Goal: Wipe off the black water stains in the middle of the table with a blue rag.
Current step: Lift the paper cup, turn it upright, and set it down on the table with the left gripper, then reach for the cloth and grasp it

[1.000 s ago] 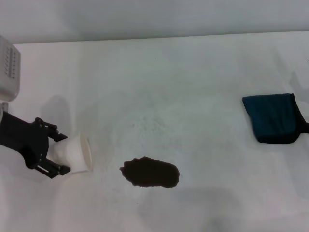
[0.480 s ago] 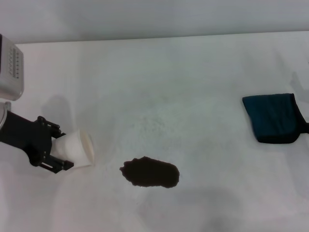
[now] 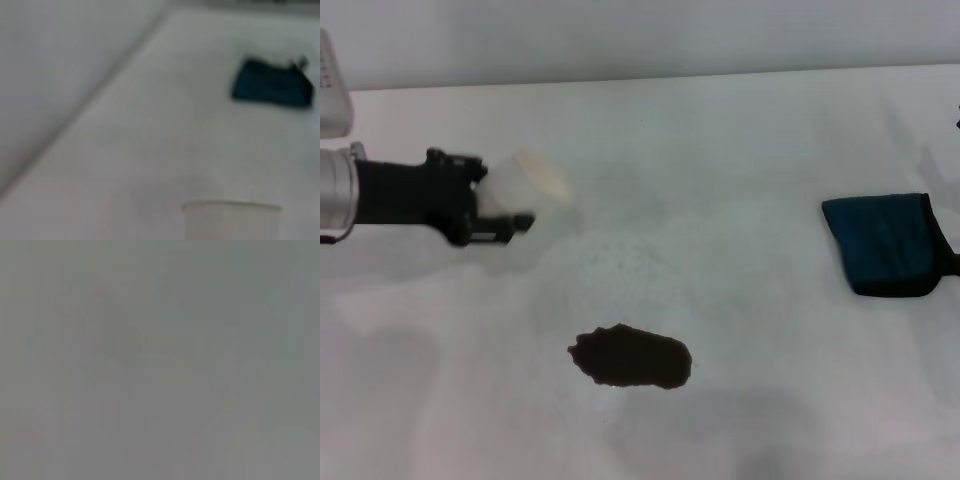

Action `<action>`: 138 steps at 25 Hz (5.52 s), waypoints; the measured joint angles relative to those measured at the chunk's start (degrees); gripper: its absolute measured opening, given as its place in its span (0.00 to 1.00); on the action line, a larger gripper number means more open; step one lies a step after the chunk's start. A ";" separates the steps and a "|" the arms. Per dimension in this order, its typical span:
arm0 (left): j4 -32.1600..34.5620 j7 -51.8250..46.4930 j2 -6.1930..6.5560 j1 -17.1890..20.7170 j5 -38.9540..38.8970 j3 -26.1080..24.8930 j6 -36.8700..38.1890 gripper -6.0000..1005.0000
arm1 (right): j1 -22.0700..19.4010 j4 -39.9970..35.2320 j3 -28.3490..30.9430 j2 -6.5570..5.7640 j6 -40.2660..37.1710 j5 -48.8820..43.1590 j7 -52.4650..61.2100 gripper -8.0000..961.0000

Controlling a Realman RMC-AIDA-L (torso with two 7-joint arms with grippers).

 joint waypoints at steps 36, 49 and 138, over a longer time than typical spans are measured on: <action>30.87 38.62 -0.25 32.61 -31.12 -0.21 -13.25 0.59 | -2.90 -5.61 -7.25 -0.27 -2.26 -0.23 -1.45 0.89; 31.86 40.46 -0.26 33.91 -33.16 -0.15 -13.94 0.68 | -3.08 -6.06 -7.42 -0.44 -3.40 -0.24 -1.51 0.89; 27.91 49.72 0.19 44.04 -62.05 -0.17 0.25 0.88 | 17.14 -59.89 -50.08 -0.61 15.21 -111.10 147.63 0.68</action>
